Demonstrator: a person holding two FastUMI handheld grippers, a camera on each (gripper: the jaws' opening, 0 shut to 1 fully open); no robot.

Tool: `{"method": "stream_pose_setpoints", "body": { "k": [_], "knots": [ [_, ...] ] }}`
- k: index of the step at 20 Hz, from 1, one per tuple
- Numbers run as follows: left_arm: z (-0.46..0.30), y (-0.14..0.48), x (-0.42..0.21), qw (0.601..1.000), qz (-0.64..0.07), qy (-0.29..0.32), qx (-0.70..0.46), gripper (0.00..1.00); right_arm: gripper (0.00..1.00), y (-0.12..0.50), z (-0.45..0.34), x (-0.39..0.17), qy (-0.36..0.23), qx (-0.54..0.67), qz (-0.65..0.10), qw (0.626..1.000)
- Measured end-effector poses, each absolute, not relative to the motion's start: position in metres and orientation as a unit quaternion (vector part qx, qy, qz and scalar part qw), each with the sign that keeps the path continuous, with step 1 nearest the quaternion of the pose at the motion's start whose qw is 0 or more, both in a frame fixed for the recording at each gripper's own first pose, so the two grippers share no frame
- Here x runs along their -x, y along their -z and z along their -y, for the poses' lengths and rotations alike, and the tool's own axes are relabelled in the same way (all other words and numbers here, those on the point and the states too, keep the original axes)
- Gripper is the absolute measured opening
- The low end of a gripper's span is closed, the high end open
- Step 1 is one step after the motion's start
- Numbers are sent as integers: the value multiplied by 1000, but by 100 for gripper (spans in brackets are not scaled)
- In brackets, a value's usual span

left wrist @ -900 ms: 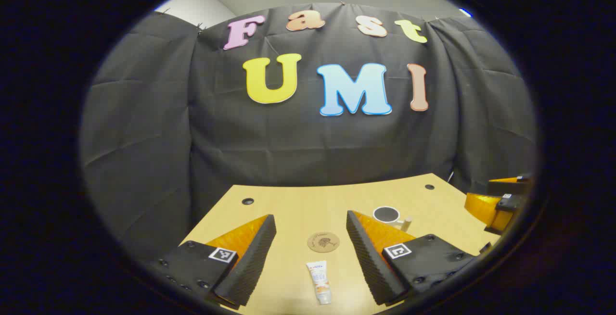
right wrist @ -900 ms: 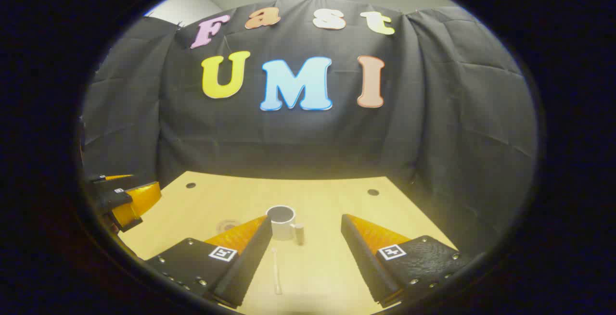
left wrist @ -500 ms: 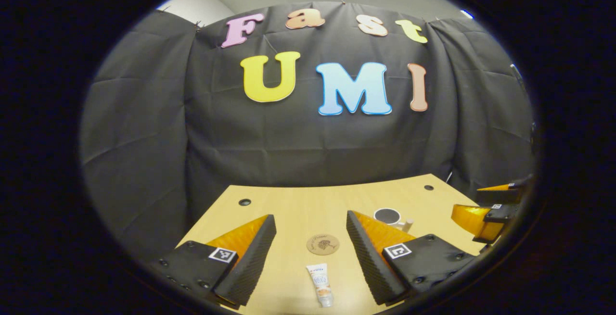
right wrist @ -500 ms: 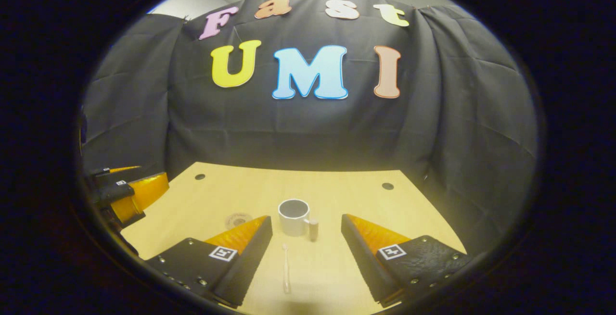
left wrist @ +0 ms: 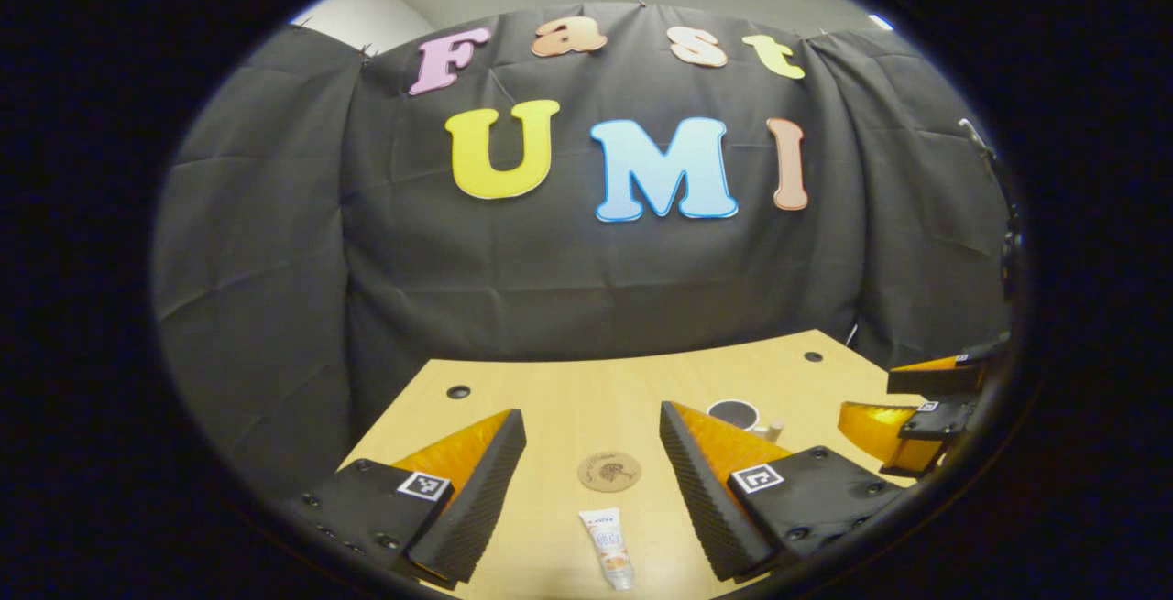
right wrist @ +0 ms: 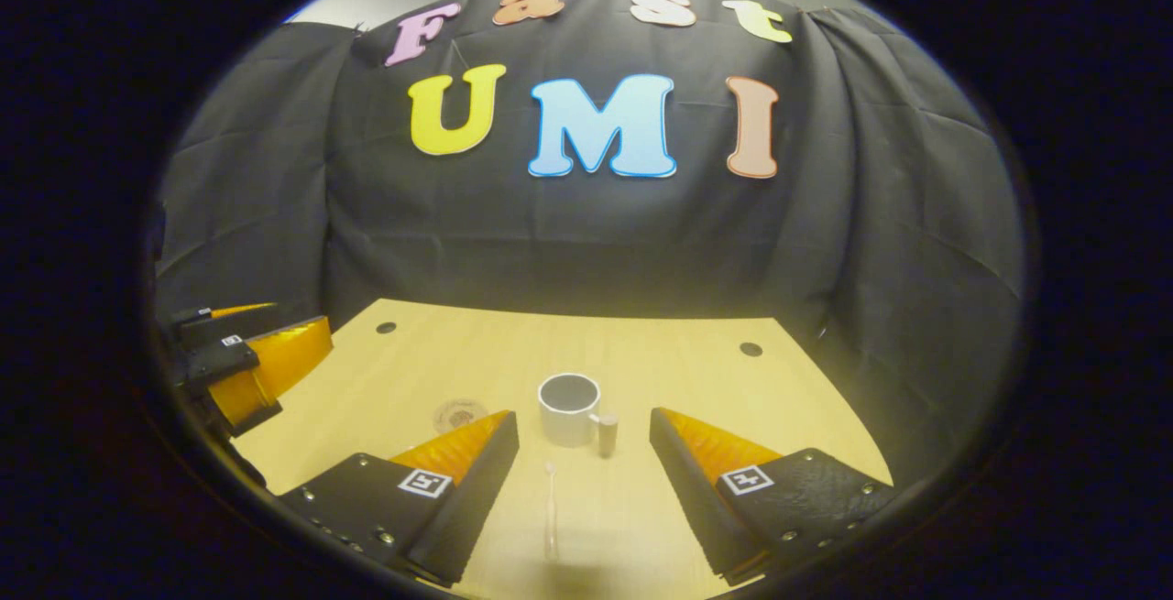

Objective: Put the toothbrush and toothpaste on the desktop into the cup, then pick up the cup and place it on the coaster on the desktop.

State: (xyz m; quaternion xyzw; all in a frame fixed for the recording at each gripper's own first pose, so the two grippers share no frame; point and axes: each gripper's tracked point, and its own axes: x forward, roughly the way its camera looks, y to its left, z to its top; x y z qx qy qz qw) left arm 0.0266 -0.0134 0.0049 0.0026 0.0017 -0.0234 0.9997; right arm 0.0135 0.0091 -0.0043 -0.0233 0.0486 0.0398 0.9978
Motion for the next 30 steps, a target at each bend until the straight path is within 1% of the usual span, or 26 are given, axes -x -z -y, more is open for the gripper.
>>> {"method": "stream_pose_setpoints", "body": {
  "k": [5, 7, 8, 9, 10, 11, 12, 13, 16, 18, 19, 20, 22, 23, 24, 25, 28, 29, 30],
  "knots": [
    [11, 24, -40, 999, -46, 18, 11, 95, 91, 13, -15, -27, -50, 34, -88, 994],
    [11, 46, -47, 997, -74, 20, 13, 95, 92, 23, -15, -35, -54, 37, -114, 991],
    [13, 59, -51, 996, -90, 22, 14, 92, 91, 35, -13, -42, -58, 36, -134, 989],
    [14, 73, -54, 994, -108, 25, 17, 92, 91, 45, -12, -49, -62, 34, -152, 986],
    [14, 86, -57, 992, -122, 25, 17, 95, 91, 55, -11, -51, -64, 30, -165, 984],
    [14, 96, -59, 991, -132, 25, 16, 95, 91, 65, -11, -54, -67, 28, -177, 982],
    [15, 106, -62, 989, -144, 25, 15, 99, 91, 74, -12, -56, -69, 24, -188, 979],
    [15, 117, -63, 987, -156, 25, 14, 95, 91, 86, -15, -58, -71, 20, -201, 977],
    [16, 149, -70, 981, -193, 28, 11, 95, 92, 114, -13, -65, -69, 23, -244, 967],
    [17, 174, -72, 973, -230, 30, 6, 96, 92, 137, -12, -68, -69, 29, -286, 955],
    [18, 190, -72, 968, -251, 30, 6, 93, 93, 145, -13, -71, -70, 31, -301, 951],
    [18, 202, -73, 964, -264, 28, 7, 98, 93, 152, -12, -72, -69, 34, -314, 946],
    [19, 223, -77, 956, -291, 25, 4, 98, 94, 168, -13, -76, -67, 38, -339, 938],
    [21, 233, -80, 953, -301, 24, 2, 95, 94, 174, -14, -79, -68, 36, -349, 934],
    [22, 240, -81, 951, -309, 23, 1, 98, 94, 180, -14, -81, -69, 34, -356, 931],
    [23, 249, -83, 948, -318, 24, 2, 98, 94, 184, -13, -85, -68, 35, -362, 929],
    [27, 271, -87, 940, -341, 23, 6, 98, 94, 197, -14, -89, -68, 39, -382, 921],
    [27, 277, -87, 937, -349, 21, 7, 95, 94, 201, -15, -90, -68, 39, -391, 917],
    [28, 281, -87, 935, -355, 20, 8, 95, 94, 206, -16, -92, -68, 38, -396, 915]
  ]
}}
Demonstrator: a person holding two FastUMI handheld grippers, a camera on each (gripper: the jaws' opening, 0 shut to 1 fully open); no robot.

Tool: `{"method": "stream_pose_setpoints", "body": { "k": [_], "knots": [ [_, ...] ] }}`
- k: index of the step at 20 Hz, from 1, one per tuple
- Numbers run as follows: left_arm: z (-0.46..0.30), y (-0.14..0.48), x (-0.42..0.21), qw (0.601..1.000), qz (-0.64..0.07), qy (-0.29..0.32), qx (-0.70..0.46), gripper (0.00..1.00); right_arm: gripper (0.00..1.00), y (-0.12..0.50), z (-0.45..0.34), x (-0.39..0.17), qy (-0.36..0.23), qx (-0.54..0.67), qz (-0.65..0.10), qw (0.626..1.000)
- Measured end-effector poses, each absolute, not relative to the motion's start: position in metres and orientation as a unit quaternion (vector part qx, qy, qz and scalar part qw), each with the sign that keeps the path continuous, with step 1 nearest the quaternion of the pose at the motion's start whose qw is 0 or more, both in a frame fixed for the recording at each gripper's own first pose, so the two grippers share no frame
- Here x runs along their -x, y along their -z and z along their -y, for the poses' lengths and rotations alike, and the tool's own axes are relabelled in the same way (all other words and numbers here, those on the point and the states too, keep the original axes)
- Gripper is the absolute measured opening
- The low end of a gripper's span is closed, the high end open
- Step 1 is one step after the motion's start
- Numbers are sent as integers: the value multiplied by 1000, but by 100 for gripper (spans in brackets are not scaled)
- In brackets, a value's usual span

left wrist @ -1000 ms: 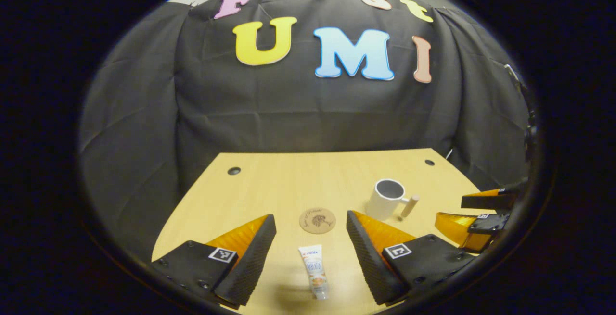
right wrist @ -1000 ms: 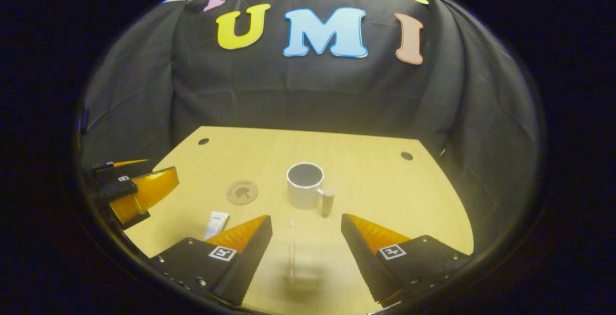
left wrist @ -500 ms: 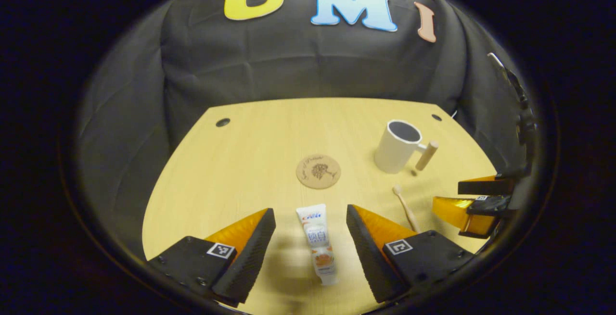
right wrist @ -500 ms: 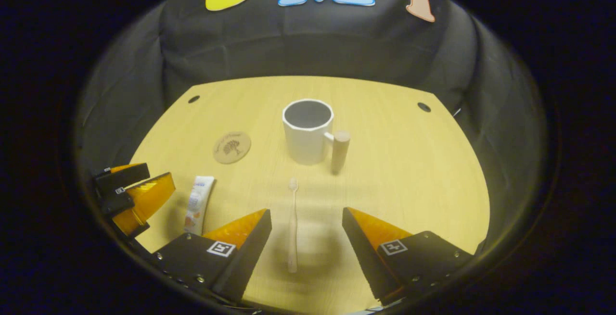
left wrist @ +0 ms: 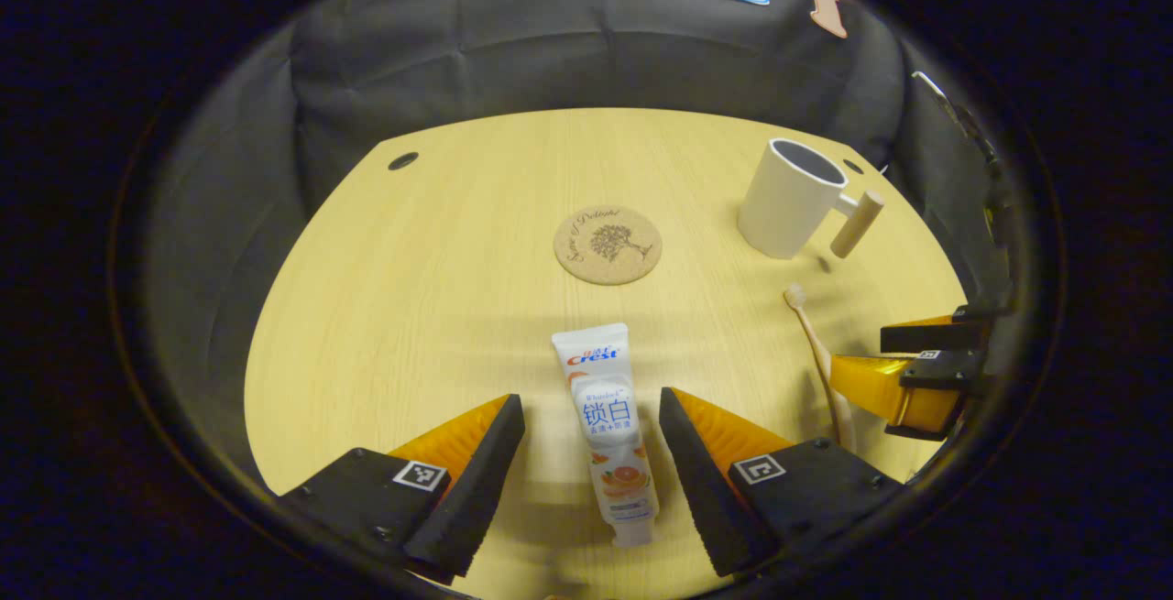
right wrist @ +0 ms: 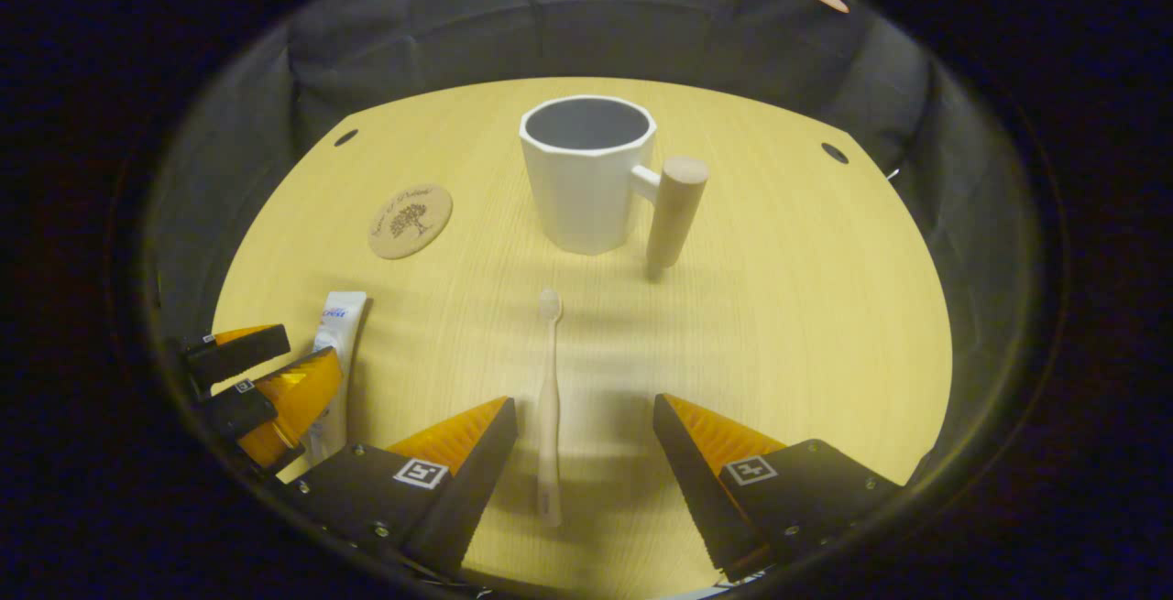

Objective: Put the toothbrush and toothpaste on the desktop into the cup, then pick up the cup and place it on the coaster on the desktop.

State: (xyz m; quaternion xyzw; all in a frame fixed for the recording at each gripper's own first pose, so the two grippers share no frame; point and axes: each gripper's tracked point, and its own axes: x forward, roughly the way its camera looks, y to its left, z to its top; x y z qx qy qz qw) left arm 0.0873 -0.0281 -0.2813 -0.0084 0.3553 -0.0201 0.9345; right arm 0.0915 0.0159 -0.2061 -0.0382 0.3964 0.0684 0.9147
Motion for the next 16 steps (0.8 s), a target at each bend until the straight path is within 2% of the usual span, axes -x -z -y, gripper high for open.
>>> {"method": "stream_pose_setpoints", "body": {
  "k": [1, 8, 11, 13, 14, 15, 16],
  "knots": [
    [29, 286, -88, 932, -361, 18, 10, 98, 94, 209, -15, -93, -67, 39, -403, 912],
    [26, 306, -89, 922, -386, 3, 25, 98, 94, 220, -20, -95, -70, 47, -423, 902],
    [27, 305, -88, 922, -387, 1, 24, 96, 95, 225, -19, -91, -67, 49, -440, 894],
    [30, 305, -89, 919, -393, 5, 18, 96, 90, 225, -21, -86, -70, 50, -452, 888],
    [33, 304, -90, 919, -394, 9, 14, 93, 79, 225, -22, -86, -71, 50, -456, 886],
    [36, 305, -92, 918, -396, 12, 10, 87, 79, 224, -23, -88, -73, 53, -462, 882],
    [36, 305, -91, 917, -399, 12, 9, 76, 64, 225, -23, -86, -73, 52, -465, 881]
  ]
}}
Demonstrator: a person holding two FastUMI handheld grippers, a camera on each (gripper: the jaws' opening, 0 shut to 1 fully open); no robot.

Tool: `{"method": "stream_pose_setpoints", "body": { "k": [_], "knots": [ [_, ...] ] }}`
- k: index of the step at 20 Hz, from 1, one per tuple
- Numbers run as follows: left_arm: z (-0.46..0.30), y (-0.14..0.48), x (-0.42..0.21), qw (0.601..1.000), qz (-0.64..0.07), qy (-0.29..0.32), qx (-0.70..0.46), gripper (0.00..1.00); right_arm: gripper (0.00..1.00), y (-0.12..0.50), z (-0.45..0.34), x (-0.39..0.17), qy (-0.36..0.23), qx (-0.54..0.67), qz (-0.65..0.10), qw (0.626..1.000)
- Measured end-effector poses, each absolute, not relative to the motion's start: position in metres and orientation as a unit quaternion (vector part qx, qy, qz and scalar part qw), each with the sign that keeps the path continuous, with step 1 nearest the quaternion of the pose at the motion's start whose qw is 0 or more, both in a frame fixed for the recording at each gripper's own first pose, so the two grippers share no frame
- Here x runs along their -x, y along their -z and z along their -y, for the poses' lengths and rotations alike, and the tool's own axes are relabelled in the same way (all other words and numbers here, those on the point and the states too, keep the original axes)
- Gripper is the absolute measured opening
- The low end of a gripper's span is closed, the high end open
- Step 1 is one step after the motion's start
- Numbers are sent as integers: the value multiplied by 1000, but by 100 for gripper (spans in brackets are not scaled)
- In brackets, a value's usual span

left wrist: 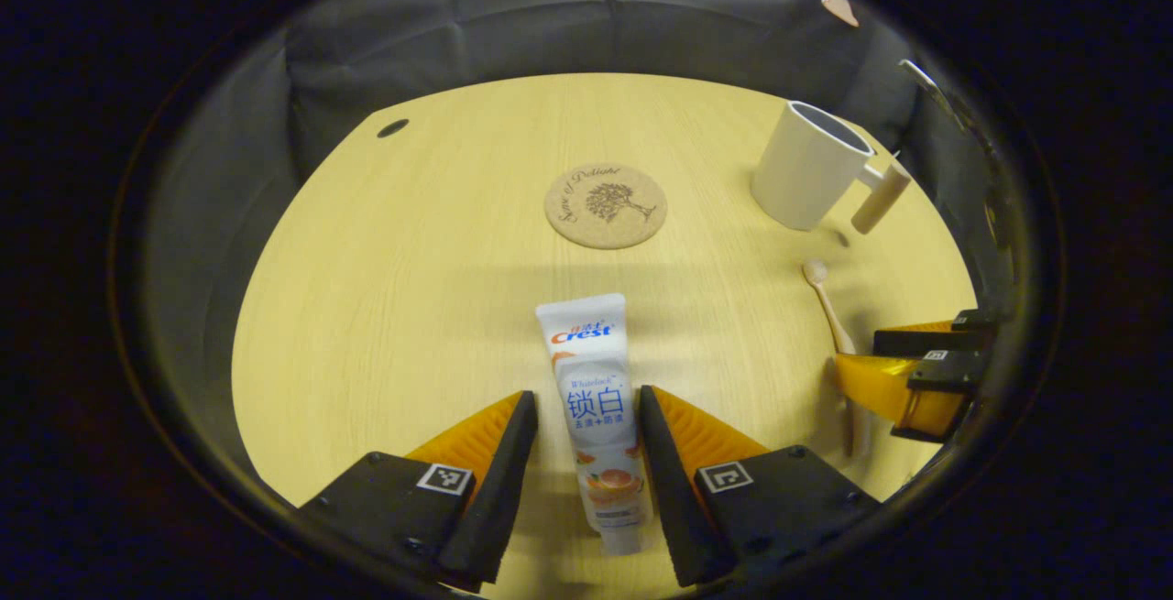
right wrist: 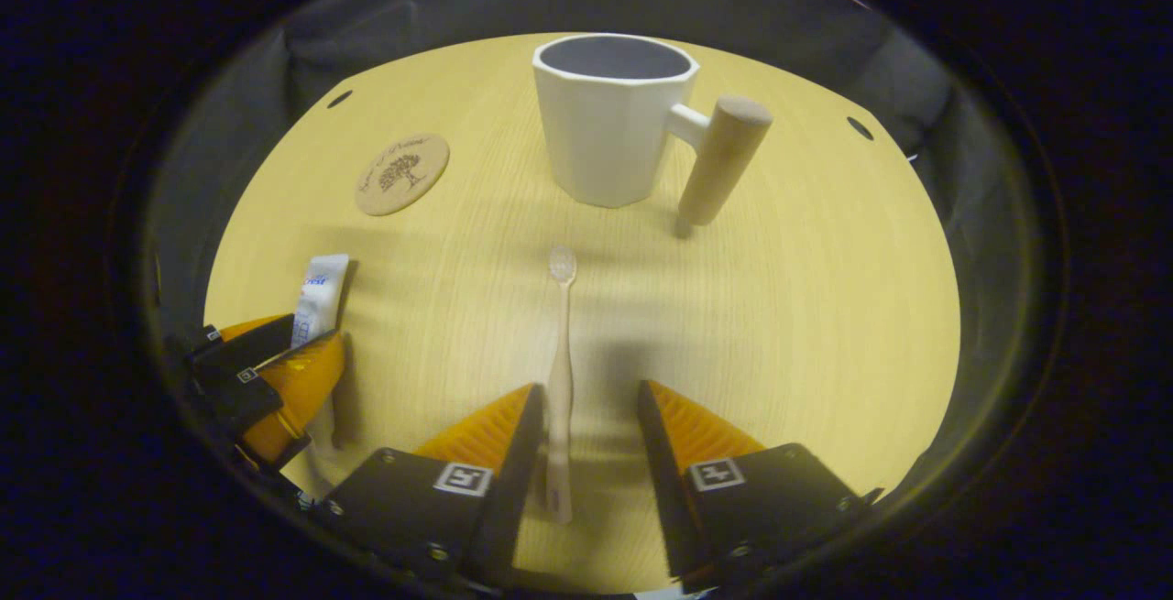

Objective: Put the toothbrush and toothpaste on the desktop into the cup, then pick up the cup and place it on the coaster on the desktop.

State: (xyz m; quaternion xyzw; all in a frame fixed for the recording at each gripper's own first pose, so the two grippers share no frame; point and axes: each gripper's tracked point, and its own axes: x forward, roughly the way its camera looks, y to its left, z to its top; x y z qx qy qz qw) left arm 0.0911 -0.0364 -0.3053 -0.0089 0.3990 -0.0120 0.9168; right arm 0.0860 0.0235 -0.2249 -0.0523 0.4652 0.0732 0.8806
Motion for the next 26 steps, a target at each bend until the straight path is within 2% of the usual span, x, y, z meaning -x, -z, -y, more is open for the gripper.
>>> {"method": "stream_pose_setpoints", "body": {
  "k": [1, 2, 3, 4, 5, 7, 8, 10, 11, 13, 14, 20, 26],
  "knots": [
    [40, 304, -93, 917, -398, 14, 12, 74, 52, 224, -24, -87, -74, 53, -468, 879],
    [40, 305, -94, 916, -400, 14, 8, 67, 49, 225, -23, -86, -76, 54, -473, 876],
    [40, 304, -94, 916, -401, 12, 8, 54, 49, 223, -20, -88, -69, 53, -471, 878],
    [43, 304, -94, 915, -402, 12, 8, 53, 14, 222, -22, -86, -68, 47, -476, 875],
    [42, 304, -94, 915, -404, 9, 8, 46, 13, 222, -21, -86, -69, 48, -478, 874],
    [43, 305, -94, 914, -406, 9, 10, 43, 13, 219, -20, -86, -67, 40, -477, 876],
    [44, 303, -93, 915, -403, 11, 8, 41, 4, 219, -20, -87, -65, 41, -477, 875],
    [45, 300, -97, 918, -395, 9, 6, 33, 4, 220, -21, -89, -65, 37, -477, 876],
    [44, 302, -94, 915, -403, 4, 7, 26, 4, 221, -21, -89, -66, 36, -479, 874],
    [42, 299, -101, 923, -384, 4, 9, 24, 3, 218, -20, -88, -69, 33, -474, 877],
    [42, 298, -98, 921, -388, 6, 13, 16, 3, 219, -22, -89, -72, 31, -471, 879],
    [44, 290, -100, 927, -374, 11, 11, 17, 2, 192, -25, -77, -100, 5, -446, 890],
    [44, 274, -101, 933, -360, 17, 7, 17, 3, 127, -28, -67, -130, -33, -392, 910]
  ]
}}
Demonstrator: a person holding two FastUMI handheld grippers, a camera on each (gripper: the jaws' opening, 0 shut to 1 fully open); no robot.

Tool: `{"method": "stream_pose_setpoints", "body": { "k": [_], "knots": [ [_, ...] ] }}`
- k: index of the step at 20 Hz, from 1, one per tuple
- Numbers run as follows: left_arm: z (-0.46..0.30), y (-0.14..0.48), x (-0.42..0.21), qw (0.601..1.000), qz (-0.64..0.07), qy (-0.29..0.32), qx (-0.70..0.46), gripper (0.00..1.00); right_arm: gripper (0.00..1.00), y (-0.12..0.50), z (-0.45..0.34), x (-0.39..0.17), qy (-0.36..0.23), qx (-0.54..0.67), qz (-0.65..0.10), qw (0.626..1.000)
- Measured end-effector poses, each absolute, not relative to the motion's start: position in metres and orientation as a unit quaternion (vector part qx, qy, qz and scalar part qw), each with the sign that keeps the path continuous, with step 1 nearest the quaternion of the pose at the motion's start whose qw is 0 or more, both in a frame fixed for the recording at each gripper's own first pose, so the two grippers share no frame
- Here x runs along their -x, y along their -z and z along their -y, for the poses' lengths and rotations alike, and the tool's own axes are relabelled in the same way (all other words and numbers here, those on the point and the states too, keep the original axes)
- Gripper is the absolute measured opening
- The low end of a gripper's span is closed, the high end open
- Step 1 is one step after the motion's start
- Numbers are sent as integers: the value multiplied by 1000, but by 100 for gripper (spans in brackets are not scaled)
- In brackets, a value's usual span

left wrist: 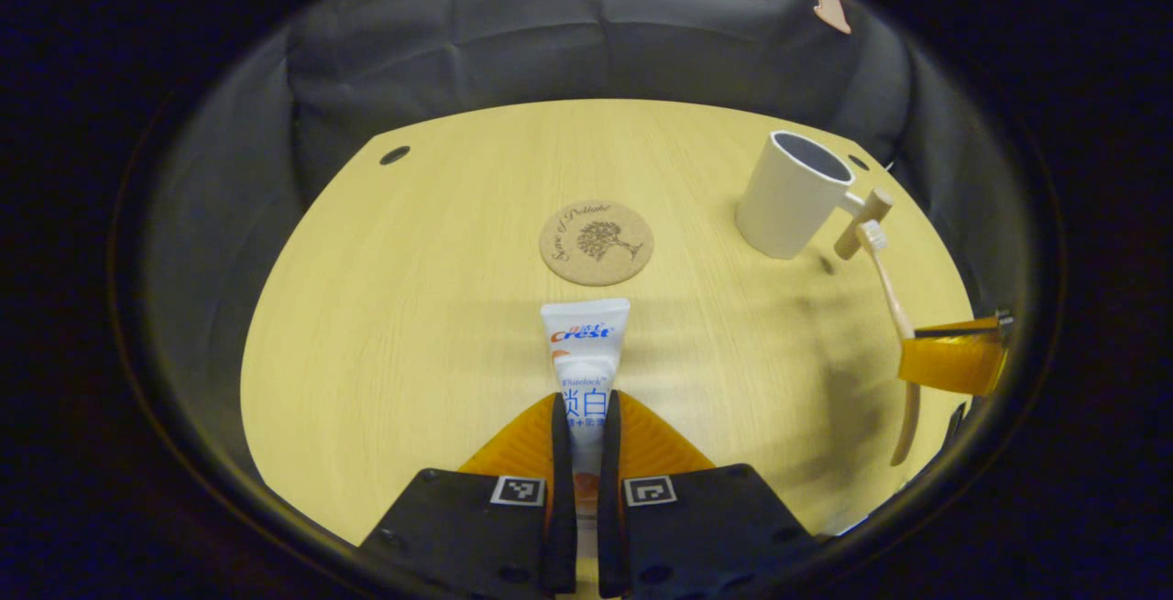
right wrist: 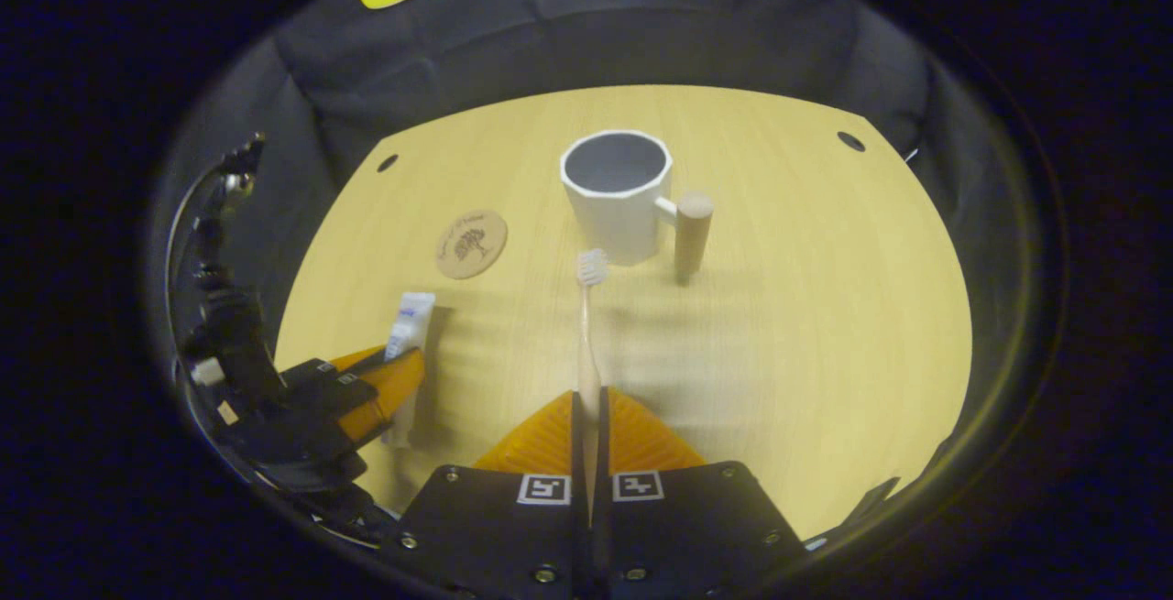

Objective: Put the toothbrush and toothpaste on the desktop into the cup, then pick up the cup and place it on the coaster on the desktop.

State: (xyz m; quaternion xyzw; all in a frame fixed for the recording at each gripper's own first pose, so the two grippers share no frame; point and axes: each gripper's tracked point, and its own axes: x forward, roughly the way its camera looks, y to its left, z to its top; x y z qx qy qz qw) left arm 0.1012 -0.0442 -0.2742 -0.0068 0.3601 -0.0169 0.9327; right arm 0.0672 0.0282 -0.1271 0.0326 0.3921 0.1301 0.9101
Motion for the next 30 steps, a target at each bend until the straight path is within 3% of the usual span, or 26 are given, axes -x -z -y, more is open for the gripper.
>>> {"method": "stream_pose_setpoints", "body": {
  "k": [13, 21, 30],
  "knots": [
    [42, 255, -93, 933, -358, 25, 11, 17, 3, 11, -34, -168, -125, -114, -267, 949],
    [23, 238, -80, 934, -356, 3, 30, 17, 2, -5, -35, -242, -101, -163, -227, 955],
    [-3, 215, -70, 937, -343, -32, 50, 17, 3, 10, -25, -276, -84, -135, -195, 968]
  ]
}}
